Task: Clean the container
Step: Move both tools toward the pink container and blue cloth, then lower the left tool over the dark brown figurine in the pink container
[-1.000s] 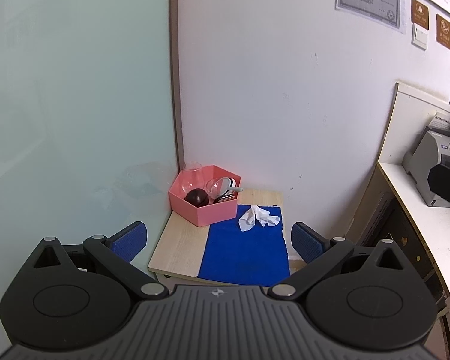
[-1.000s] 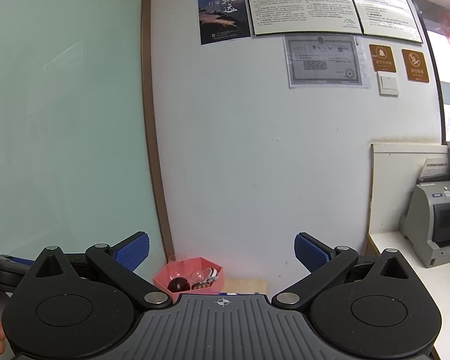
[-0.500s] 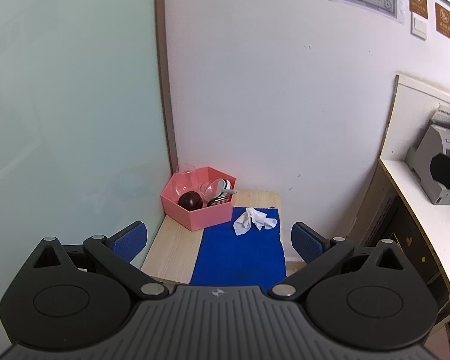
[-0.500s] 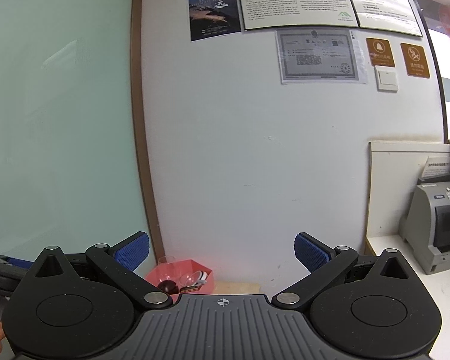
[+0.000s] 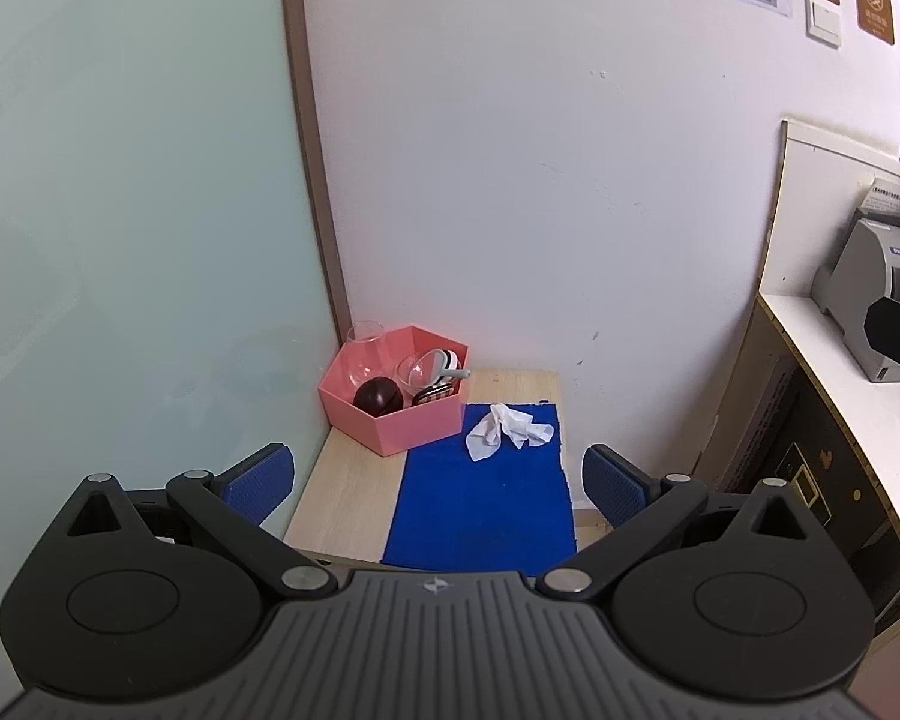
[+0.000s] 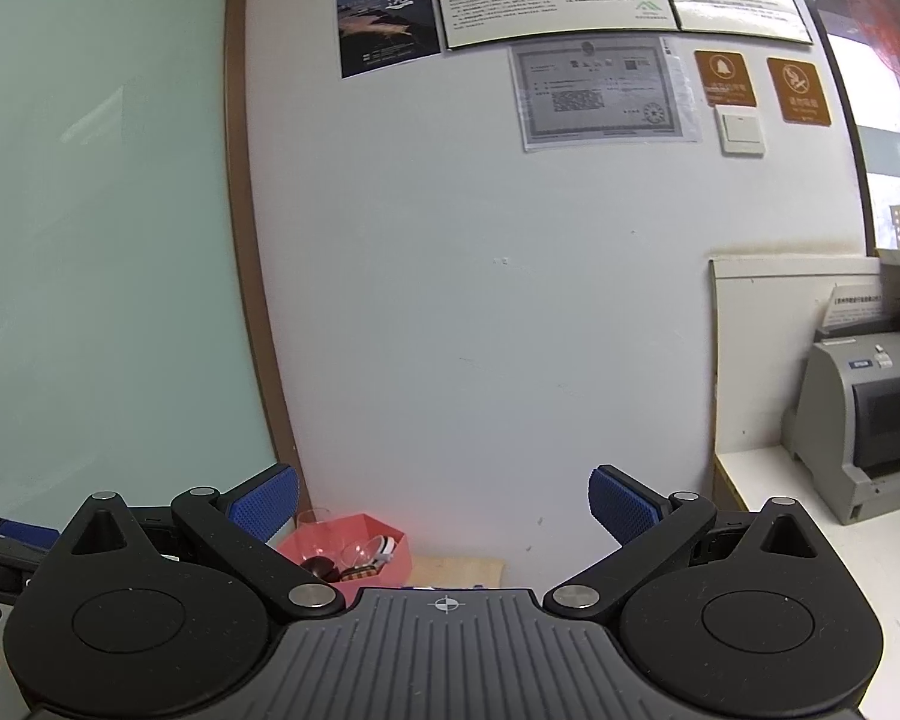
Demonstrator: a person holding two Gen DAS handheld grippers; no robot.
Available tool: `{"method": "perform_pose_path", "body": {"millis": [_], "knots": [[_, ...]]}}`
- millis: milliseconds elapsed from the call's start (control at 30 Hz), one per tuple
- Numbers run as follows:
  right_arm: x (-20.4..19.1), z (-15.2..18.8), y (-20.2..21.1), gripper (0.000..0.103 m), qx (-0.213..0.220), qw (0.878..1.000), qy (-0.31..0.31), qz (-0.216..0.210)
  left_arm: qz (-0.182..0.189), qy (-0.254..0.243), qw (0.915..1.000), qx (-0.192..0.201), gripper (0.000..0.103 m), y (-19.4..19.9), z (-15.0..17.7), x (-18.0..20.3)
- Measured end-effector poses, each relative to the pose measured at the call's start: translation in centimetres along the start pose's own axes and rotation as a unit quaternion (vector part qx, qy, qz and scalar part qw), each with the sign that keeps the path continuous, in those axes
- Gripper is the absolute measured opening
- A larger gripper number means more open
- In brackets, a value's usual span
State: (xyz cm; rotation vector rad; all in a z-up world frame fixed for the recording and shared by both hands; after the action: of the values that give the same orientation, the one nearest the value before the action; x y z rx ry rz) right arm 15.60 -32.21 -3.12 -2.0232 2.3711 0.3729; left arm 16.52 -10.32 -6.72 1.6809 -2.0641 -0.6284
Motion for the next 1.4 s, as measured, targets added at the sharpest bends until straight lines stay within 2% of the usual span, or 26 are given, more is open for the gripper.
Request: {"method": "perform_pose_path", "body": {"millis": [133,367,600,700,867,1100,1233,1333,1400], "knots": [[0.0,0.3,-0.2,0.103,-0.007,1.0,-0.002,-0.003,0.001,-0.002,1.0,-0.008,0.103,0.5,0.2,0.6],[-0.1,1.3,-1.2,0.103,-0.024,1.0,-0.006,-0.002,0.001,-0.016,0.9995,-0.026,0.103,-1.0,0.3,0.5],[-0.6,2.6,-4.8,0.103,-0.047,0.999,-0.004,0.006,0.001,-0.018,0.999,-0.041,0.103,-6.2,-0.6,-1.4],[-1.2,2.7,-7.4,0.103,-0.059,0.998,0.0,0.008,-0.002,-0.015,0.9989,-0.044,0.103,-9.9,-1.5,-2.7],[-2.7,3.0,-12.6,0.103,-0.074,0.997,0.02,0.008,0.051,0.006,0.9967,-0.063,0.103,-18.3,-3.5,-4.9],[-5.0,3.1,-21.5,0.103,-0.113,0.993,0.003,0.019,0.027,0.009,0.996,-0.085,0.103,-31.5,-6.1,-10.3],[-6.7,3.8,-26.8,0.103,-0.134,0.991,0.006,0.02,0.051,0.022,0.99,-0.13,0.103,-38.9,-5.3,-13.2],[-7.8,4.7,-30.3,0.103,-0.156,0.987,-0.007,0.026,0.053,0.02,0.9885,-0.14,0.103,-43.5,-4.3,-15.3],[-8.4,5.3,-32.2,0.103,-0.166,0.986,-0.018,0.029,0.041,0.014,0.9877,-0.15,0.103,-46.1,-3.5,-16.7]]}}
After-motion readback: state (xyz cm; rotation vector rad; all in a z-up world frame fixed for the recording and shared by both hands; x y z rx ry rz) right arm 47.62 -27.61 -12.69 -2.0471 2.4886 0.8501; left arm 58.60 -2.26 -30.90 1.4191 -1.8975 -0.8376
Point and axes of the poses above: each gripper's, at about its wrist camera, not at the fingertips, and y roughly against the way its jaws point, x to its right, z to its underside, the point moved 9 cm from there along -y, roughly the way its jaws point, and after that the axes turned 13 degrees about z, right-handed, at the moved point
